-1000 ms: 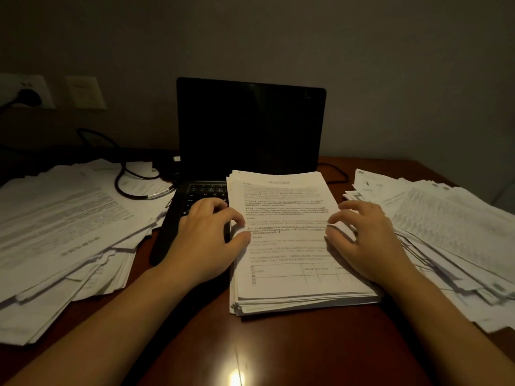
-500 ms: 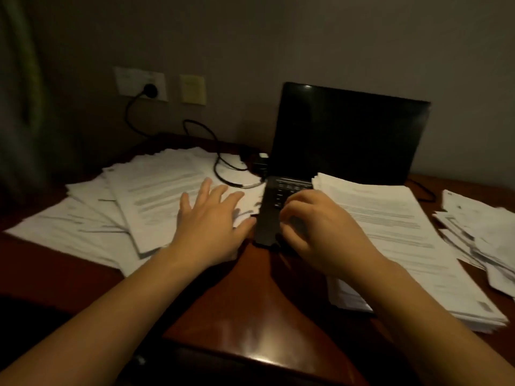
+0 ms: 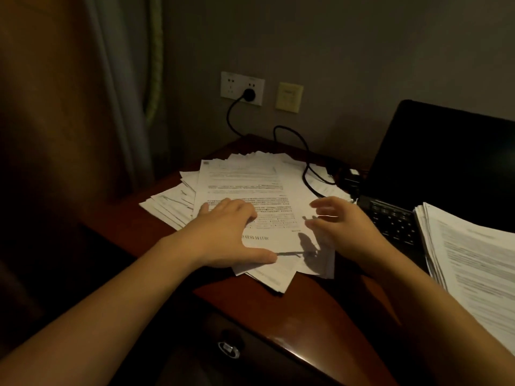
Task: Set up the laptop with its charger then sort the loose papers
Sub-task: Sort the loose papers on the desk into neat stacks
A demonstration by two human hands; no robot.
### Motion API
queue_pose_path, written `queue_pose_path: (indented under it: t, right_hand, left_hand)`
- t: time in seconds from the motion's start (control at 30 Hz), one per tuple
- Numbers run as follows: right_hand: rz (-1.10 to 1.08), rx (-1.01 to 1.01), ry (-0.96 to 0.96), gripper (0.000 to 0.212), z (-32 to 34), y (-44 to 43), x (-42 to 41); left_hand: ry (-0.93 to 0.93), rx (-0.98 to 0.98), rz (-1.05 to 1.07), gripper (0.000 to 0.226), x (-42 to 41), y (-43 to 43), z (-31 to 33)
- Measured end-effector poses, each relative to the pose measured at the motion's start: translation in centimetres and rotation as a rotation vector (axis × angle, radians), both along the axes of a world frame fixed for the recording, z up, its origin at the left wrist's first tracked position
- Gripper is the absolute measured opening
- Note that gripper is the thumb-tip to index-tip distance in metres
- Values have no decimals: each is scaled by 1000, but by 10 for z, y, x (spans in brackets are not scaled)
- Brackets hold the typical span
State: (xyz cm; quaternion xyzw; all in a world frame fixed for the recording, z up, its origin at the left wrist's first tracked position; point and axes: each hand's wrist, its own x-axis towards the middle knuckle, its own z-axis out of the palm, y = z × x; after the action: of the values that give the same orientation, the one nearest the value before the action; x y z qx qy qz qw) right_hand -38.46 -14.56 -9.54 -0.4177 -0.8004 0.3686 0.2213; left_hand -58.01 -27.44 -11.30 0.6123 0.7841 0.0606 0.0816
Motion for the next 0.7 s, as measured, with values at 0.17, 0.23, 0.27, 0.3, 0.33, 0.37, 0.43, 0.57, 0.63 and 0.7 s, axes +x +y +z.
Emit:
queue_pose_path:
  t: [0.17,0.23,0.27,0.3,0.33,0.37,0.43,0.57,0.63,0.7]
  right_hand:
    - [-26,-321,204,63,-1,-3,2]
    - [-53,-282,191,68,-5,-4,3]
    - [-70,-252,173,69,-6,-4,4]
    - [-88,-196,131,67,-7,-3,5]
    - [-100,-99,51,62,-7,-2,6]
    - [-104,33,-67,54,-6,0,5]
    - [-79,340,-345,36,-5,-1,2]
    - [86,573,-551,37,-9,-8,-9]
    - [164,447,-529,40,-8,-8,-13]
    - [181,407,-521,44,-6,-6,-14]
  left_hand:
    - [32,-51,68,102,18,5,-10]
    - [91,-58,73,95,25,10,-4]
    - [119,-31,60,88,25,14,1]
    - [135,8,38,81,22,21,6]
    - [135,44,5,75,16,29,11]
    - [125,56,-36,69,7,39,14]
    - [108,0,-115,66,-15,59,15]
    - [132,-63,-94,67,-40,78,10]
    - [201,30,-56,58,-39,80,12]
    - [285,138,-19,45,-37,84,18]
